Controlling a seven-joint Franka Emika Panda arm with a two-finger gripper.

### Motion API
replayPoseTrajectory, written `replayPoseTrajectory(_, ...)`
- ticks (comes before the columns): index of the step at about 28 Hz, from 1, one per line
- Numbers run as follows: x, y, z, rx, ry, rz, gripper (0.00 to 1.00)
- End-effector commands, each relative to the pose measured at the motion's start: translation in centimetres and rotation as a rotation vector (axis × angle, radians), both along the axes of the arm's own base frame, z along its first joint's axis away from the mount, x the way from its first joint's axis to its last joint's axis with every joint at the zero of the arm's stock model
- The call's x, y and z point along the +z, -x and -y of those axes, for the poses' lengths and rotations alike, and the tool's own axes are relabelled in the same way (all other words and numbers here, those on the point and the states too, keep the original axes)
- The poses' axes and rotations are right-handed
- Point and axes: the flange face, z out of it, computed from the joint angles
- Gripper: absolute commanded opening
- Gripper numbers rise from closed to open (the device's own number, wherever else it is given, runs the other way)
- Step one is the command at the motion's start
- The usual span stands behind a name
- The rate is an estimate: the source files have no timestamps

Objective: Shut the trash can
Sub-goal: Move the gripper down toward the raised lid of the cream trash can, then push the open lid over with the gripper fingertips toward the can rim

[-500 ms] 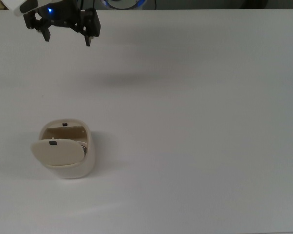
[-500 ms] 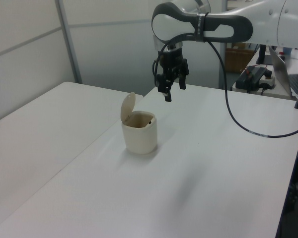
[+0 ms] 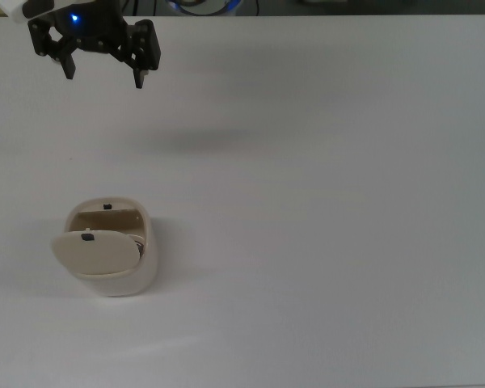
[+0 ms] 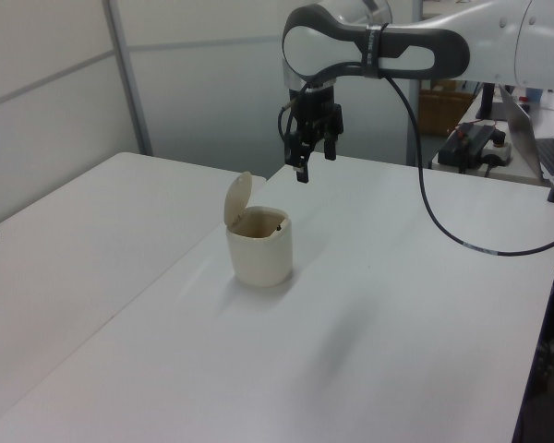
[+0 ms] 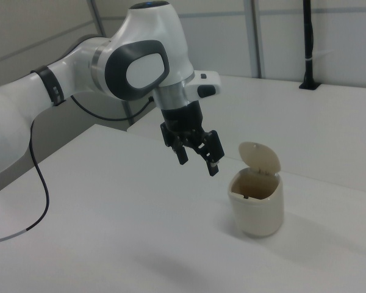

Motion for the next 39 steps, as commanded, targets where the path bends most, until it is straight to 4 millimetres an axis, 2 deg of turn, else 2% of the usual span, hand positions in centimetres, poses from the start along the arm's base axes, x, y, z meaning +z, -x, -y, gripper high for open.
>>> replayPoseTrajectory(1,-0.7,-1.1,0.1,-0.004,-0.007,0.049,0.87)
replayPoseTrajectory(2,-0.7,-1.3,0.1,-0.007,-0.014,0.067,0.83)
replayPoseTrajectory(3,-1.3,-2.0,-0.1,-0.015,-0.026,0.094,0.73)
replayPoseTrajectory(8,-2.9,-3.6,-0.4,-0.015,-0.024,0.129,0.4)
replayPoseTrajectory(9,-3.7,-4.5,-0.4,-0.014,-0.012,0.159,0.27)
replayPoseTrajectory(13,-4.7,-6.1,-0.6,-0.024,-0.008,0.231,0.09)
replayPoseTrajectory(14,-4.8,-6.6,-0.7,-0.038,-0.013,0.264,0.01)
replayPoseTrajectory(24,-3.1,-8.1,-0.8,-0.068,0.005,0.441,0.0)
replayPoseTrajectory(30,-4.1,-10.0,-0.7,-0.076,0.041,0.562,0.0)
replayPoseTrajectory(39,-6.4,-11.6,-0.5,-0.06,0.085,0.622,0.0)
